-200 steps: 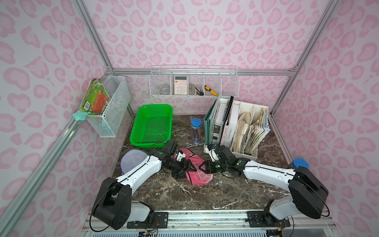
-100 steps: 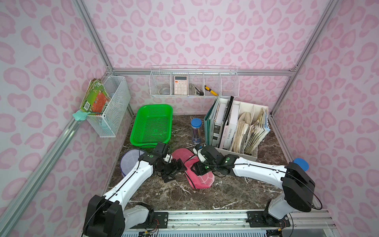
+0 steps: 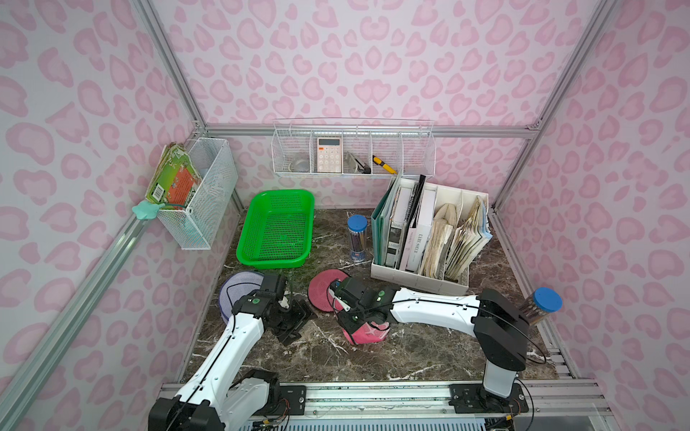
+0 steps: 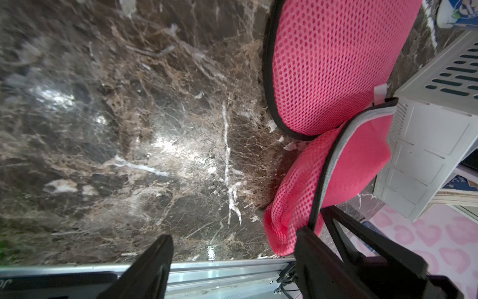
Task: Turn the laundry bag inside out
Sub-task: Turn over the laundry bag at the center of the board.
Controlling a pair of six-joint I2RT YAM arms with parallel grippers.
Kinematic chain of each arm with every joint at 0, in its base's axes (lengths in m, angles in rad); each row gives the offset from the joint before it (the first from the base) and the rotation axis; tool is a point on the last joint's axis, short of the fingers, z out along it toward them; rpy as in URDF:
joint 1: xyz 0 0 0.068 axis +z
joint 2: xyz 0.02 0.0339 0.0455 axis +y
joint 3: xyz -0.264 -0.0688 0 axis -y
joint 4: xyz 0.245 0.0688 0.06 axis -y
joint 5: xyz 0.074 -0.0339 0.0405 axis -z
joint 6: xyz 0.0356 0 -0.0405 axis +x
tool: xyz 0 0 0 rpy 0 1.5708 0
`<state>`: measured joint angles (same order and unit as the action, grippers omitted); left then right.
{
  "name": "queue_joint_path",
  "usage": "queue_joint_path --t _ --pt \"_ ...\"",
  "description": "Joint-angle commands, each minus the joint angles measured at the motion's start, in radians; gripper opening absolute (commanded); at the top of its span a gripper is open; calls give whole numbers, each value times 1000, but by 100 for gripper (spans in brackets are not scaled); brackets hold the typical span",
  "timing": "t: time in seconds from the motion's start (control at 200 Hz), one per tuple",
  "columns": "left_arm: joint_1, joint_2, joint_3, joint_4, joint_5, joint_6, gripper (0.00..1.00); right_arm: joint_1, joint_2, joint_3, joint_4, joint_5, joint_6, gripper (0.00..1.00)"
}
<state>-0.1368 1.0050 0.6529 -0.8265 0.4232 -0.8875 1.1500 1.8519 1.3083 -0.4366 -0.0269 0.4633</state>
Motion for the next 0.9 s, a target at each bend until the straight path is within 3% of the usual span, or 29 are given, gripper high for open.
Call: queue_joint_path --t 0.0,0.04,0.195,0.33,0.475,0.625,0.895 --pt "1 -13 -31 64 48 -13 77 0 -2 15 -16 -5 -12 31" --pt "2 -15 -42 75 52 -14 76 1 -1 17 -15 -4 -12 26" --pt "0 -13 -72 105 63 -21 76 2 11 28 -27 -8 -14 25" --pt "0 -15 -95 159 104 -18 74 2 21 33 -31 -21 -13 0" --pt "-18 -32 -143 273 164 -36 69 -8 -4 39 -29 -13 5 0" --pt "-84 -33 -199 435 203 -99 55 -39 -70 10 4 -21 43 0" --pt "-131 28 -255 762 270 -218 50 -81 -139 -41 42 -61 90 0"
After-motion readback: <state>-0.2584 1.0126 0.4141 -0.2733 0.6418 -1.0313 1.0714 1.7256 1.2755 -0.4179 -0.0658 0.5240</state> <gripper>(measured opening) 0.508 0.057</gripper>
